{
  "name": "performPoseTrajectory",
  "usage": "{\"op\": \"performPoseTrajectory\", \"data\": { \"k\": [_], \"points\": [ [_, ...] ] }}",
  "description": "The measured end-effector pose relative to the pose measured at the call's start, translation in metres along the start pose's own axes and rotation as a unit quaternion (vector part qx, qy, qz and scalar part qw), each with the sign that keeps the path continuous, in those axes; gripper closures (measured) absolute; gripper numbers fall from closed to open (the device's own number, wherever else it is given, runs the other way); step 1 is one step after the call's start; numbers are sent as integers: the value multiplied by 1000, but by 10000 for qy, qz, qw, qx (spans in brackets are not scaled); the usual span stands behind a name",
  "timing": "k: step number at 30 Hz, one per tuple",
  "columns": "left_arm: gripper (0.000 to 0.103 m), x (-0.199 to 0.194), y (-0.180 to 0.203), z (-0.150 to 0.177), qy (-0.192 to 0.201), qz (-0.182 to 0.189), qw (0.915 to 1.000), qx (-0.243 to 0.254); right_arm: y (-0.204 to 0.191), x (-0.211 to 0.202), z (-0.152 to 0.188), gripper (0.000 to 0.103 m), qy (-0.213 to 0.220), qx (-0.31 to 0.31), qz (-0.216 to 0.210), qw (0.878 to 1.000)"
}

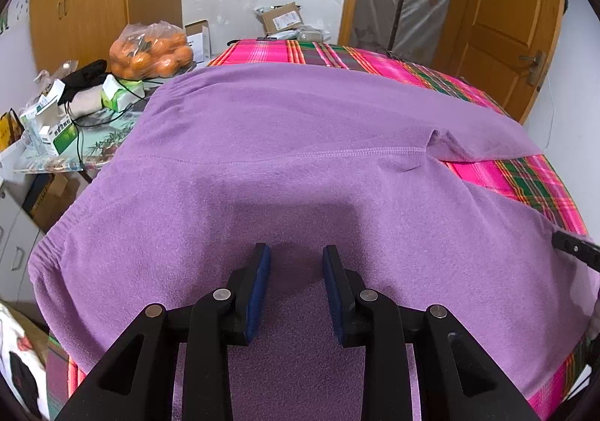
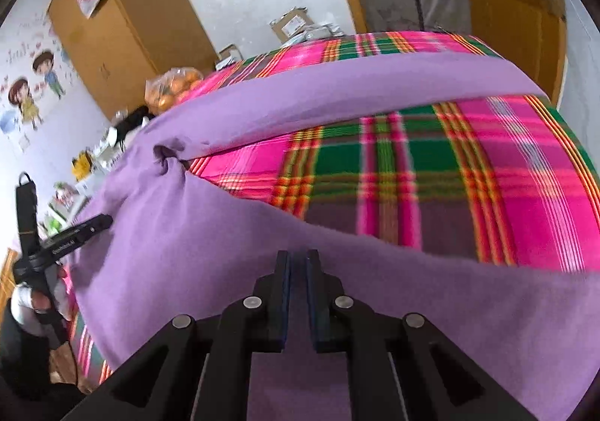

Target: Fold clothes

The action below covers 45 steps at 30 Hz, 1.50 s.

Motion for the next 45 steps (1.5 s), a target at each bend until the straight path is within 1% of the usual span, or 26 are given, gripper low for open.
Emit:
{"op": "performPoseTrajectory", "data": {
  "k": [3,5,7,10,11,13,15,18,19,21,22,25,28,30,32,34,36,37,38,39,41,43,45],
  "points": [
    [70,1,1,0,-10,-11,10000,34,-12,10,-3,93,18,-263,190,9995],
    [66,1,2,-1,-9,6,10000,64,-14,11,-5,91,30,-366,212,9991],
    [65,0,2,0,6,35,10000,56,-13,11,-5,90,31,-337,149,9993],
    [65,-9,-11,5,107,135,9995,-254,-10,11,-5,90,31,-219,50,9997],
    [65,-12,-16,8,135,116,9993,-337,-10,11,-5,90,31,-204,40,9998],
    [65,-20,-31,13,165,-195,9988,-420,-10,11,-6,90,31,-195,35,9998],
    [65,-28,-54,20,178,-549,9963,-642,-10,12,-5,90,32,-194,30,9998],
    [66,-34,-89,36,40,-960,9884,-1178,-9,12,-6,90,22,-149,-26,9999],
    [67,-34,-98,40,-20,-1052,9856,-1325,-8,12,-6,90,13,-123,-57,9999],
    [67,-36,-104,44,-57,-1080,9833,-1465,-8,11,-6,90,17,-116,-58,9999],
    [67,-36,-105,44,-57,-1069,9831,-1488,-9,11,-6,90,26,-134,-36,9999],
    [67,-33,-83,25,89,-821,9891,-1220,-12,11,-5,90,60,-185,46,9998],
    [67,-21,-49,-2,264,-328,9963,-754,-12,12,-6,90,72,-149,56,9998],
    [67,-6,-26,-23,286,-93,9991,-300,-12,12,-6,90,68,-138,43,9999],
    [67,6,-22,-35,262,-137,9995,-144,-11,12,-7,90,62,-118,19,9999],
    [67,18,-27,-41,139,-243,9994,-196,-10,12,-7,90,56,-96,-5,9999],
    [68,33,-39,-40,-103,-228,9988,-421,-9,12,-7,90,51,-74,-30,10000],
    [67,36,-43,-38,-124,-206,9986,-480,-9,12,-7,90,48,-63,-42,10000],
    [67,35,-47,-39,-30,-212,9987,-456,-9,12,-8,90,45,-52,-54,10000],
    [67,35,-50,-38,-82,-200,9988,-440,-8,12,-8,90,42,-41,-67,10000],
    [67,29,-57,-38,-50,-150,9982,-577,-7,12,-8,90,36,-20,-91,10000],
    [67,19,-64,-37,87,-214,9976,-654,-7,13,-8,90,30,2,-116,9999],
    [67,19,-69,-32,75,-337,9968,-722,-6,13,-9,90,24,24,-140,9999]
  ]
}}
Point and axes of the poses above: each gripper's, at about its wrist camera, not at the fingertips, and x roughly the way its jaws point, y to its right, z to its underside, the point moved 4 cm from there along x, roughly the way its jaws point, and after that the axes turned 15 degrees about x, right-handed, at the moved point
